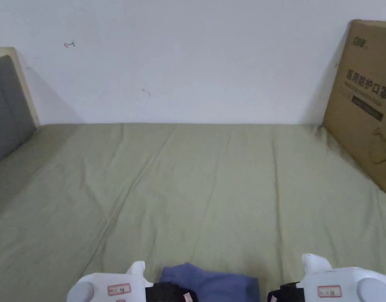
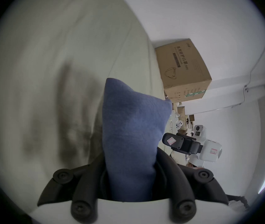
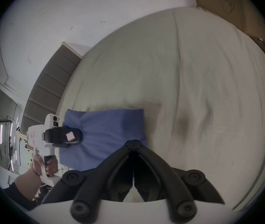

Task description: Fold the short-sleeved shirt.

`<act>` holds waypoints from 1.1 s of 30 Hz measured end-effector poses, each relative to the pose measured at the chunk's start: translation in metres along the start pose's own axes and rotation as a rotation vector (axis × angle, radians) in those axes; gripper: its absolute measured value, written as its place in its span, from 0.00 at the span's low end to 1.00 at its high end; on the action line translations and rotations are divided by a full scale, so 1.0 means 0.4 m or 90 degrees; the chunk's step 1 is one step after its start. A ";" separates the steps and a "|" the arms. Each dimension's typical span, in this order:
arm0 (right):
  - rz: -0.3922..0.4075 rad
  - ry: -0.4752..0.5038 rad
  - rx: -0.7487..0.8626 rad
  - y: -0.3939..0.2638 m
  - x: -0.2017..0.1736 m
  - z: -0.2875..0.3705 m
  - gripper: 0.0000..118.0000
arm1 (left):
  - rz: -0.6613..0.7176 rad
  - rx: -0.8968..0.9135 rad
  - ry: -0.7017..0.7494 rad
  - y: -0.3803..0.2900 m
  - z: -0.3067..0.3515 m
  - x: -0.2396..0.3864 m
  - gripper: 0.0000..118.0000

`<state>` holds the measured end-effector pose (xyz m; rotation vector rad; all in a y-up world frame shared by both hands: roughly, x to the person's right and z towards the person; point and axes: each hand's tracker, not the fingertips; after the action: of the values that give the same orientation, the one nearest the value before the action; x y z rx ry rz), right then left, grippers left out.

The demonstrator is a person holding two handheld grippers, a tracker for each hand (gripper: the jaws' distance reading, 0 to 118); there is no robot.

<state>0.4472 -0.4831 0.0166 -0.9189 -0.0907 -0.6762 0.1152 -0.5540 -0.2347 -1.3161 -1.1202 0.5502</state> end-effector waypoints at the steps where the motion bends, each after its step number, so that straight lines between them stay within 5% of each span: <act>1: 0.009 -0.003 0.003 0.000 -0.012 0.014 0.00 | -0.018 0.011 0.024 -0.018 0.066 0.085 0.16; 8: 0.055 -0.010 0.034 -0.013 -0.093 0.074 0.00 | -0.078 0.042 0.207 0.129 0.449 0.039 0.16; 16: 0.076 -0.014 0.048 -0.019 -0.156 0.063 0.00 | -0.039 0.042 0.432 0.284 0.801 -0.176 0.17; 17: 0.077 -0.015 0.049 -0.018 -0.158 0.061 0.00 | -0.035 0.043 0.451 0.230 0.791 -0.117 0.21; 18: 0.075 -0.019 0.050 -0.014 -0.159 0.057 0.00 | -0.029 0.043 0.475 0.226 0.808 -0.119 0.37; 20: 0.069 -0.029 0.048 -0.012 -0.163 0.050 0.00 | -0.014 0.054 0.550 0.231 0.842 -0.144 0.97; 33: 0.091 -0.054 0.042 -0.020 -0.173 0.057 0.00 | -0.023 0.065 0.513 0.193 0.891 -0.204 0.98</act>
<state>0.3924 -0.4344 0.0119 -0.8814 -0.1206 -0.4990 -0.2091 -0.4372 -0.3788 -1.2470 -0.4387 0.0195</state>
